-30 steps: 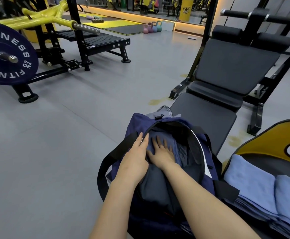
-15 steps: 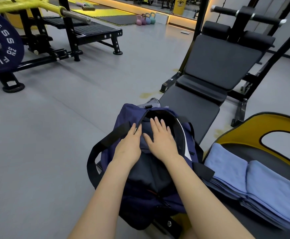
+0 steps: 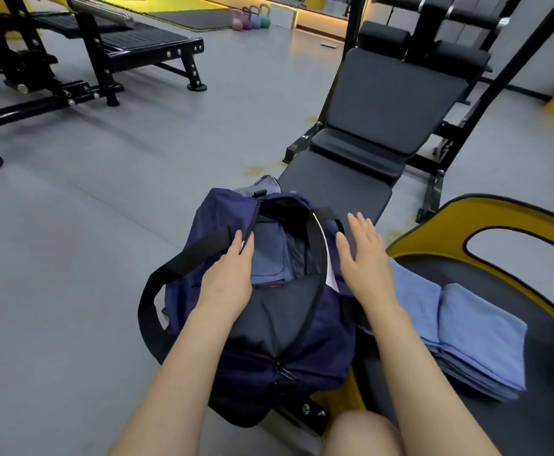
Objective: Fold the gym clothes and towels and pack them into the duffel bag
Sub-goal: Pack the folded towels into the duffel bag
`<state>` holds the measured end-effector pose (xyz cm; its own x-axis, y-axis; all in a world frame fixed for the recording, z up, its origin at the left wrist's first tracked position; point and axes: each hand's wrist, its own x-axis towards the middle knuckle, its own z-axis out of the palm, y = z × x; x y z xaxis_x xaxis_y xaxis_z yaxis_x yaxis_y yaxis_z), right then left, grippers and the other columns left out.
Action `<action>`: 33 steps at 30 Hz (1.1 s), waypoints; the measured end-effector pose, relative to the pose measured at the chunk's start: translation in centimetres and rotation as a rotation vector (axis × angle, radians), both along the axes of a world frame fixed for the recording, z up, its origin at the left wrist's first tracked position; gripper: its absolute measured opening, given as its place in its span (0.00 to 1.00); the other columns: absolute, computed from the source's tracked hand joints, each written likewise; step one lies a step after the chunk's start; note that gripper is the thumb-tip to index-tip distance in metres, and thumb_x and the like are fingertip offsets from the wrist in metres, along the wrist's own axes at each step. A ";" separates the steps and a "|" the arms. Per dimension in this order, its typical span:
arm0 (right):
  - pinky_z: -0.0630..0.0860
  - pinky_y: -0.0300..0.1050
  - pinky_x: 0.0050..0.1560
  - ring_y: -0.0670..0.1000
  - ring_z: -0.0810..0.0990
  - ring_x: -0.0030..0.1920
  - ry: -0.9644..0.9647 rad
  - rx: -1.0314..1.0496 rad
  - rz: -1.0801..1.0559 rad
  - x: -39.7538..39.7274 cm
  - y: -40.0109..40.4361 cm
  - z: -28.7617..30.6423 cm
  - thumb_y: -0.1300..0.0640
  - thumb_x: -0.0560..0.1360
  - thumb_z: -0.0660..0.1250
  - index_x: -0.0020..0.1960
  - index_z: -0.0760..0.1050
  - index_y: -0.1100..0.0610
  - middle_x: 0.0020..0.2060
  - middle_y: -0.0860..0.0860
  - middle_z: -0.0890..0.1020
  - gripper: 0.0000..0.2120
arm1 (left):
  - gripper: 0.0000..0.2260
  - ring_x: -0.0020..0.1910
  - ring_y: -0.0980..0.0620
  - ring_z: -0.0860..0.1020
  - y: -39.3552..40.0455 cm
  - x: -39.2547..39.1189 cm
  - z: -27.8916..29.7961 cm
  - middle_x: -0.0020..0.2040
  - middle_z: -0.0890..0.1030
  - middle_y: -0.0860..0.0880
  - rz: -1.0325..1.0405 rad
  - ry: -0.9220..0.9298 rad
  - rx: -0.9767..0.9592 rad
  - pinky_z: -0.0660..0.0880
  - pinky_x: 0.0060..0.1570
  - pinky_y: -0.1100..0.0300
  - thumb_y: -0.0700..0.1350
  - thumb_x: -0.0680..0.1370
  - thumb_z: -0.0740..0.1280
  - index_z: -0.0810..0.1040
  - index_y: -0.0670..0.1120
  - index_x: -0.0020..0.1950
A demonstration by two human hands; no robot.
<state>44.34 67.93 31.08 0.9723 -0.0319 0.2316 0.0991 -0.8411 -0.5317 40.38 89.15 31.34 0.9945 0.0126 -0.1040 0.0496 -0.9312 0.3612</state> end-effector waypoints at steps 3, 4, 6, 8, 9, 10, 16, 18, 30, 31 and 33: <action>0.51 0.47 0.76 0.48 0.51 0.77 0.124 0.012 -0.144 0.2 -3.0 -2.6 0.46 0.82 0.53 0.77 0.56 0.53 0.77 0.49 0.57 0.26 | 0.36 0.64 0.48 0.72 -0.3 0.2 -0.1 0.79 0.43 0.50 -0.001 -0.001 0.029 0.69 0.60 0.53 0.29 0.76 0.54 0.43 0.49 0.78; 0.52 0.48 0.76 0.48 0.52 0.77 0.163 0.008 -0.179 0.3 -3.8 -3.5 0.46 0.82 0.53 0.77 0.56 0.54 0.77 0.49 0.57 0.26 | 0.36 0.63 0.47 0.72 -0.4 0.3 -0.1 0.79 0.43 0.50 -0.003 0.000 0.041 0.69 0.59 0.54 0.29 0.76 0.55 0.43 0.49 0.78; 0.56 0.49 0.74 0.50 0.54 0.77 0.225 0.017 -0.246 0.5 -4.9 -5.2 0.46 0.82 0.53 0.77 0.57 0.56 0.77 0.51 0.58 0.27 | 0.36 0.61 0.47 0.73 -0.6 0.4 -0.2 0.79 0.43 0.50 -0.012 -0.006 0.069 0.71 0.54 0.56 0.29 0.76 0.56 0.43 0.49 0.78; 0.61 0.50 0.72 0.52 0.58 0.75 0.258 0.032 -0.308 0.5 -5.5 -6.4 0.47 0.82 0.55 0.76 0.58 0.58 0.76 0.53 0.61 0.27 | 0.36 0.60 0.47 0.74 -0.6 0.5 -0.3 0.79 0.43 0.50 -0.017 -0.006 0.086 0.72 0.52 0.57 0.29 0.76 0.56 0.43 0.48 0.78; 0.62 0.51 0.71 0.53 0.59 0.75 0.276 0.030 -0.332 0.5 -5.7 -6.9 0.47 0.81 0.56 0.76 0.58 0.58 0.75 0.53 0.62 0.27 | 0.36 0.61 0.47 0.74 -0.6 0.5 -0.3 0.79 0.43 0.50 -0.018 -0.003 0.091 0.71 0.52 0.57 0.29 0.75 0.56 0.43 0.48 0.78; 0.63 0.51 0.71 0.54 0.60 0.74 0.296 0.023 -0.351 0.5 -5.9 -7.3 0.47 0.81 0.56 0.76 0.57 0.59 0.75 0.54 0.62 0.28 | 0.36 0.61 0.47 0.73 -0.6 0.6 -0.4 0.79 0.43 0.50 -0.018 -0.001 0.095 0.71 0.54 0.56 0.29 0.75 0.56 0.43 0.49 0.78; 0.68 0.52 0.65 0.56 0.63 0.72 0.294 -0.016 -0.428 0.6 -6.0 -8.3 0.48 0.79 0.63 0.76 0.57 0.60 0.74 0.55 0.63 0.31 | 0.36 0.64 0.48 0.72 -0.6 0.7 -0.7 0.79 0.43 0.50 -0.026 -0.003 0.115 0.70 0.57 0.56 0.30 0.76 0.55 0.43 0.49 0.78; 0.69 0.52 0.63 0.57 0.64 0.71 0.290 -0.030 -0.447 0.7 -6.0 -8.3 0.50 0.78 0.65 0.76 0.56 0.59 0.73 0.56 0.65 0.32 | 0.36 0.64 0.48 0.72 -0.6 0.8 -0.7 0.79 0.43 0.50 -0.028 0.002 0.121 0.70 0.57 0.56 0.30 0.76 0.55 0.43 0.49 0.78; 0.71 0.48 0.46 0.61 0.75 0.58 0.174 -0.018 -0.430 1.1 -7.3 -7.9 0.71 0.75 0.53 0.69 0.72 0.55 0.68 0.55 0.72 0.26 | 0.36 0.61 0.47 0.73 -0.6 1.0 -0.7 0.79 0.44 0.49 -0.041 0.002 0.150 0.71 0.54 0.57 0.30 0.76 0.56 0.43 0.49 0.78; 0.70 0.46 0.44 0.61 0.75 0.57 0.154 -0.005 -0.418 1.0 -7.3 -7.8 0.72 0.75 0.53 0.67 0.74 0.57 0.66 0.55 0.74 0.25 | 0.36 0.60 0.47 0.73 -0.6 1.0 -0.7 0.79 0.44 0.49 -0.042 0.005 0.155 0.71 0.54 0.57 0.30 0.76 0.56 0.43 0.49 0.78; 0.68 0.44 0.44 0.61 0.75 0.56 0.110 0.042 -0.402 0.8 -7.2 -7.5 0.72 0.74 0.54 0.64 0.76 0.60 0.63 0.56 0.76 0.23 | 0.36 0.60 0.47 0.73 -0.7 1.0 -0.6 0.79 0.43 0.49 -0.042 0.010 0.163 0.71 0.54 0.57 0.30 0.76 0.56 0.43 0.49 0.78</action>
<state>45.16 60.78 23.62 0.8995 -0.4208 0.1176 -0.2918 -0.7789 -0.5552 41.43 88.49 30.71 0.9935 -0.0118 -0.1136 0.0118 -0.9787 0.2049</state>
